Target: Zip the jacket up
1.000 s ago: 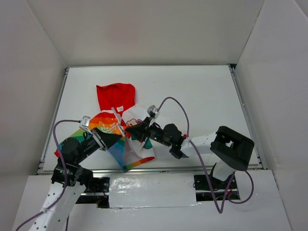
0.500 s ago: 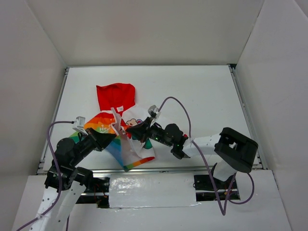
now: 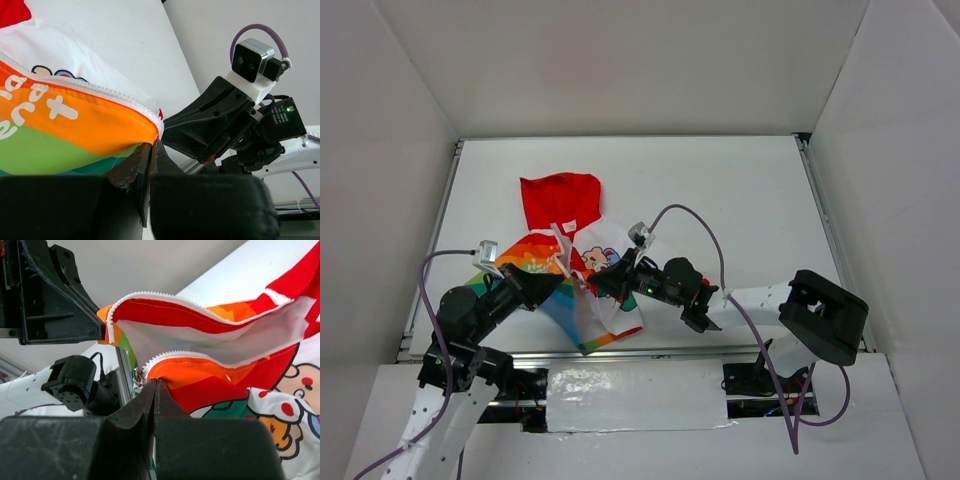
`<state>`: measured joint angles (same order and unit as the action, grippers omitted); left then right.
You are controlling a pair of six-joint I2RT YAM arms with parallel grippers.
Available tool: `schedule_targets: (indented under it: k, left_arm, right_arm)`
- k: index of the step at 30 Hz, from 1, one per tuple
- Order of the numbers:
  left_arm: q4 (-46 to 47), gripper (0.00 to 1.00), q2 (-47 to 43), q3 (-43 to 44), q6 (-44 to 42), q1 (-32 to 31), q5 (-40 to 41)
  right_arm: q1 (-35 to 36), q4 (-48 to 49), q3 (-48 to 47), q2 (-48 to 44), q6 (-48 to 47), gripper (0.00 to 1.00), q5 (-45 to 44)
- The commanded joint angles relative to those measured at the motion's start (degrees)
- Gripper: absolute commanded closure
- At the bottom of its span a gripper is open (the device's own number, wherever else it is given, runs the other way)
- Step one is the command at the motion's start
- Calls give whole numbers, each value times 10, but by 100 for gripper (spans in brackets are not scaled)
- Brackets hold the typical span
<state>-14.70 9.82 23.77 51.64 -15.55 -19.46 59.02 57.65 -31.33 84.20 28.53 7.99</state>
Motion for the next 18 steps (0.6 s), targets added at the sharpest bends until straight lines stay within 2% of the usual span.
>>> schedule_targets:
  k: [1,18]
  left_arm:
    - [56,100,-9,-6,13,2,-14]
    - [74,100,-9,-37,20,1,-15]
  right_arm:
    - [7,-17,-21,-19,18,100,10]
    - [14,-20,-24,-40,36,100,-17]
